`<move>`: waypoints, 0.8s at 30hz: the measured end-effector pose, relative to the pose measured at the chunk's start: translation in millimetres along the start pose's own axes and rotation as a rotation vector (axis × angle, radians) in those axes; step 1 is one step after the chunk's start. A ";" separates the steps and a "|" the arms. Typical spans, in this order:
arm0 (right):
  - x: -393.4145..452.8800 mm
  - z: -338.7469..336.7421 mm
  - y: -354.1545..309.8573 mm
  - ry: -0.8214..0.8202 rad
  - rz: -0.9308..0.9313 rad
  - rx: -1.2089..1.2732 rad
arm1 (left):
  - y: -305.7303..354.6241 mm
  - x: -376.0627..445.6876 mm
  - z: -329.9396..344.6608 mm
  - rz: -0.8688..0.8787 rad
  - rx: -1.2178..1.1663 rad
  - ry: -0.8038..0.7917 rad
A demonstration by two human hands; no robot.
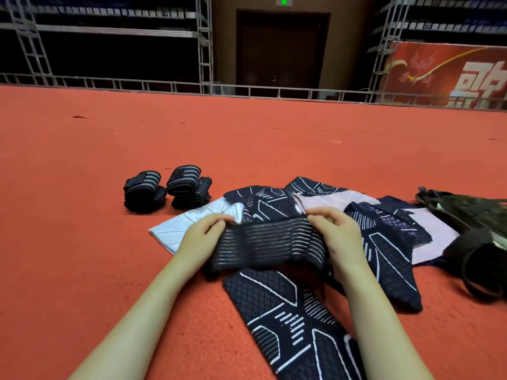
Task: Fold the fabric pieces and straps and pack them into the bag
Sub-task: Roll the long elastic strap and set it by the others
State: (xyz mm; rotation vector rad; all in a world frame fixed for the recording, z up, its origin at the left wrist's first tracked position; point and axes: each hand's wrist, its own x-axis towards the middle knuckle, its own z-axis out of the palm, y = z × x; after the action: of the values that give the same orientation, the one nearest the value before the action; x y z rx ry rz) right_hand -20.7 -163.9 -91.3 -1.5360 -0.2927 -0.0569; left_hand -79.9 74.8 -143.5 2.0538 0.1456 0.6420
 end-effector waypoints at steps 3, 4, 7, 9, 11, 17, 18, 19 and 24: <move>6.7 -22.3 7.8 0.101 0.051 -0.110 | -6.6 -1.8 7.9 0.051 0.200 -0.207; 5.7 -28.8 10.2 0.094 0.073 -0.126 | -7.4 -1.4 9.1 0.063 0.216 -0.211; -1.7 -46.1 19.9 -0.013 0.152 -0.121 | -3.6 -1.1 7.9 0.062 0.179 -0.213; -7.7 -58.3 27.1 -0.129 0.203 -0.161 | -3.3 -1.7 5.9 0.034 0.163 -0.257; -14.4 -70.1 31.8 -0.201 0.209 -0.252 | -3.9 -3.0 4.5 0.026 0.212 -0.300; -24.0 -88.4 40.6 -0.036 0.085 -0.026 | -4.8 -8.1 -0.2 0.131 0.307 -0.179; -20.9 -89.7 41.1 0.040 0.103 0.075 | -5.0 -8.5 -0.3 0.144 0.323 -0.138; -18.3 -90.2 41.0 0.113 0.127 0.141 | -6.2 -8.6 -0.2 0.147 0.349 -0.106; -17.4 -85.2 49.5 0.351 0.056 -0.212 | -14.8 -9.9 7.0 0.059 0.591 -0.030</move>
State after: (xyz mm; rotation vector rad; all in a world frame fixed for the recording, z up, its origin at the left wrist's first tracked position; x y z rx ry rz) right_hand -13.7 -248.7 -144.0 -1.7103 0.0372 -0.3183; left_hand -82.6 74.1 -162.3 2.6414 0.2846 0.6555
